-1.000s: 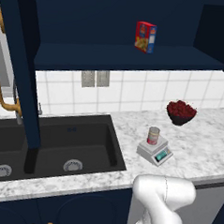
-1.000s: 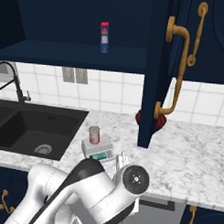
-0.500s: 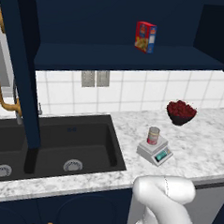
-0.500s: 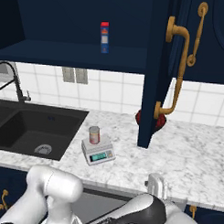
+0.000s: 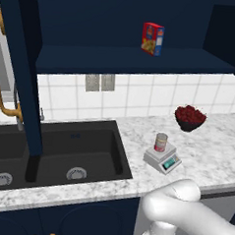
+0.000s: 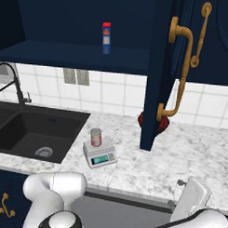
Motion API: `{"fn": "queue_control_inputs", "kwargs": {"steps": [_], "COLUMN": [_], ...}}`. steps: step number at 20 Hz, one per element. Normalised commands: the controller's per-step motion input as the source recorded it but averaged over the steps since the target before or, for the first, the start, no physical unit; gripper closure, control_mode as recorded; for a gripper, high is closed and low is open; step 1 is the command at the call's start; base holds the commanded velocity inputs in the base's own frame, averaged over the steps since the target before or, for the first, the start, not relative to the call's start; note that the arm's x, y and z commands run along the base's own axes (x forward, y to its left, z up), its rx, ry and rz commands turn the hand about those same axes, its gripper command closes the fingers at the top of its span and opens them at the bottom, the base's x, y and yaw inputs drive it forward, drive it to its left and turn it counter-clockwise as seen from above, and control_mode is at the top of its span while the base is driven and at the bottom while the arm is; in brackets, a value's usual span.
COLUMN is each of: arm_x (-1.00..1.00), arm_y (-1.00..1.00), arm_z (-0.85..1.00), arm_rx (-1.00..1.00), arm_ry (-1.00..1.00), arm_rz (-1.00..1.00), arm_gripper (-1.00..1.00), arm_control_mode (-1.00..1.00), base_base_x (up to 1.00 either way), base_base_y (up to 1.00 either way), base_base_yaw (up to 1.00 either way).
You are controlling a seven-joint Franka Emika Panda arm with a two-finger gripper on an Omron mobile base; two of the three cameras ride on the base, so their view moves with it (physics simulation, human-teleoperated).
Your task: Pick the canned food and place it on the digital scale for weighing, and close the cabinet.
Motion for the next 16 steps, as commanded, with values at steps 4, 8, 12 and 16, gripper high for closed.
{"fn": "queue_control_inputs", "kwargs": {"steps": [4, 8, 12, 16], "arm_x": [0.51, 0.58, 0.59, 0.33], "arm_y": [-0.58, -0.47, -0.44, -0.38], "arm_z": [0.0, 0.0, 0.0, 0.0], "arm_rx": [0.28, 0.25, 0.23, 0.17], "arm_ry": [-0.04, 0.0, 0.0, 0.0], "arm_rz": [0.22, 0.24, 0.25, 0.15], "arm_gripper": [-1.0, -1.0, -1.0, -1.0], "arm_control_mode": [-1.0, -1.0, -1.0, -1.0], "base_base_x": [0.0, 0.0, 0.0, 0.0], "base_base_y": [0.0, 0.0, 0.0, 0.0], "base_base_yaw": [0.0, 0.0, 0.0, 0.0]}}
